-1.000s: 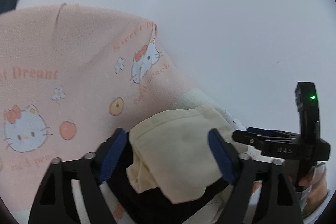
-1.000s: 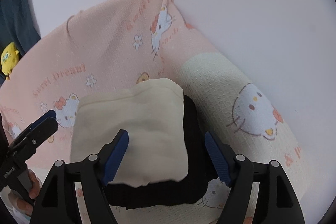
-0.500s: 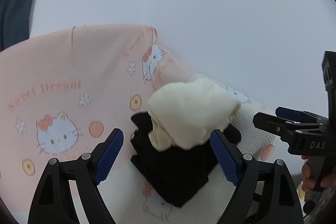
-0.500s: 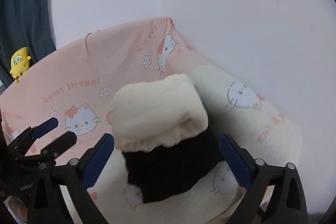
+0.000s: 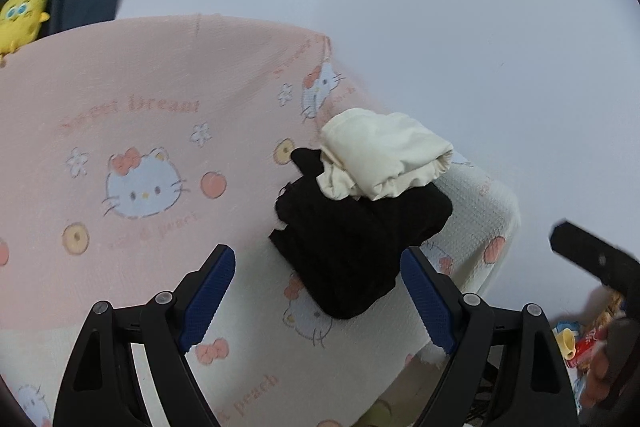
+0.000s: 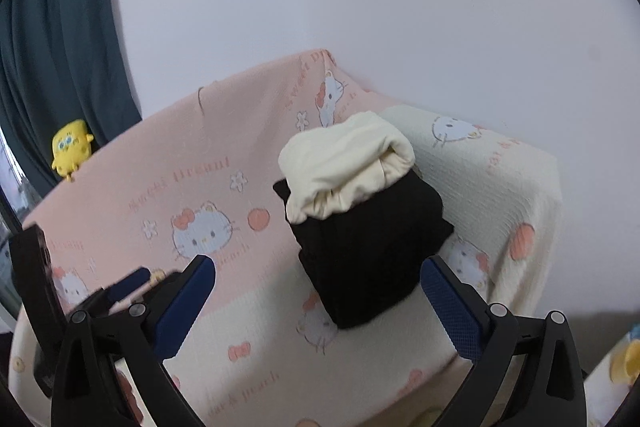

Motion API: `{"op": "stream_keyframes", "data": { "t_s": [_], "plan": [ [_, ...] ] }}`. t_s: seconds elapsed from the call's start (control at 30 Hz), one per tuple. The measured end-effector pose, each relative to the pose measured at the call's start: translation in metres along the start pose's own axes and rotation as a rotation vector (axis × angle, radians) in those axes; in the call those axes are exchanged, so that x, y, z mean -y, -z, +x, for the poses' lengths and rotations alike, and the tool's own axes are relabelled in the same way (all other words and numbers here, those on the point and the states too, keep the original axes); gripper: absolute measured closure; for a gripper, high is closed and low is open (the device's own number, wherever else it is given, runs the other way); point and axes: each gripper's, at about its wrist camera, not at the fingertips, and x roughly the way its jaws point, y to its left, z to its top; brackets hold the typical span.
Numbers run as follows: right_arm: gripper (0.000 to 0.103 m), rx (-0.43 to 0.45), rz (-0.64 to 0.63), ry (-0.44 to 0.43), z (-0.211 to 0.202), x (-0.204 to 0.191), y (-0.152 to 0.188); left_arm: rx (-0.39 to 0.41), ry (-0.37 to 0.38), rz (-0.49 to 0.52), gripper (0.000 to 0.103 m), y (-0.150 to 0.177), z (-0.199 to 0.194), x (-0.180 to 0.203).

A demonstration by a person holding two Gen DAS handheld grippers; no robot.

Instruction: Fold clothes

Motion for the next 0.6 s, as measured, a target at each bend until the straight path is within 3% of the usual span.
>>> {"op": "stream_keyframes", "data": {
  "t_s": [0.23, 0.43, 0.6],
  "plan": [
    [0.001, 0.042, -0.039, 0.063, -0.030, -0.018, 0.028, 0.026, -0.030, 0.032, 0.018, 0.015, -0.025, 0.008],
    [0.001, 0.083, -0.101, 0.200, -0.045, -0.037, 0.057, 0.101, -0.112, 0.168, 0.018, 0.025, -0.046, 0.032],
    [0.001, 0.093, -0.066, 0.247, -0.057, -0.034, 0.085, 0.094, -0.064, 0.161, 0.018, 0.032, -0.057, 0.038]
  ]
}}
